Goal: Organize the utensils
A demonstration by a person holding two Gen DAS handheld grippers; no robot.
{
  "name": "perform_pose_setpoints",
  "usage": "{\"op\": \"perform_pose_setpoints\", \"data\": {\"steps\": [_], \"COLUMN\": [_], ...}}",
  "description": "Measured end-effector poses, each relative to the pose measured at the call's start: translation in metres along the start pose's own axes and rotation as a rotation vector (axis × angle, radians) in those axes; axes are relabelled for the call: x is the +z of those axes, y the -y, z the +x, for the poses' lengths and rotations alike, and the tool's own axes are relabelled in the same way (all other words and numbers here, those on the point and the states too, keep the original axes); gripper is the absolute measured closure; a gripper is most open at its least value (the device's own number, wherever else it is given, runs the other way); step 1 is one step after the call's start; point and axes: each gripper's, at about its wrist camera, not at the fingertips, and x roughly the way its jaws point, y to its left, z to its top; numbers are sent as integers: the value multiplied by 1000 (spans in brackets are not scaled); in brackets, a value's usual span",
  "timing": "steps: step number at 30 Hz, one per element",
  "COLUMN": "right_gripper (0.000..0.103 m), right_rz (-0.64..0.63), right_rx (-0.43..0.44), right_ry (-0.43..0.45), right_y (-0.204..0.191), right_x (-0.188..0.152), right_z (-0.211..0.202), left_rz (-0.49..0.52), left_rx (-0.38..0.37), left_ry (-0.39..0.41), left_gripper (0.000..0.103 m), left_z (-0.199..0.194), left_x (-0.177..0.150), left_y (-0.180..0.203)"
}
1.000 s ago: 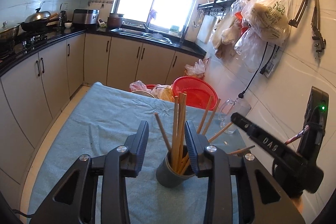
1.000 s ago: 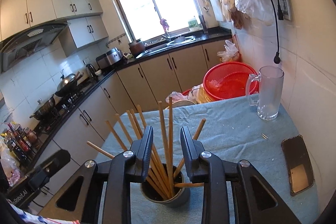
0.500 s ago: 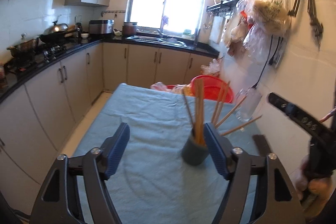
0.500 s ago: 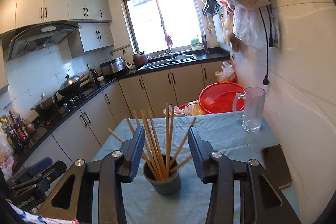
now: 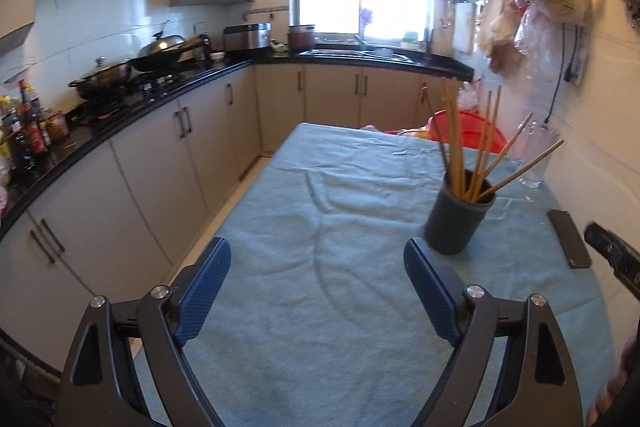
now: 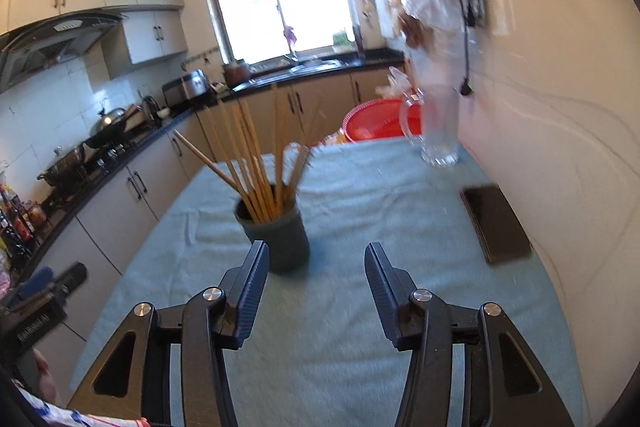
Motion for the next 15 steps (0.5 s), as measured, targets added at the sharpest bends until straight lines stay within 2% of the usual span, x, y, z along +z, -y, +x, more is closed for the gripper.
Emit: {"op": "perform_pose_setpoints", "data": {"steps": [7, 15], "right_gripper": [49, 48], "right_rz": [42, 37], "right_rx": [-45, -63], "right_ry": [-60, -79], "right_y": [12, 8], "right_x": [-32, -46], "right_z": [1, -6], "left_rz": [40, 41], "left_rx": [100, 76], "left_ry": [-5, 6], "left_gripper": [13, 13], "left_z": [-4, -13], "left_x": [-13, -18], "left_y": [1, 2]}}
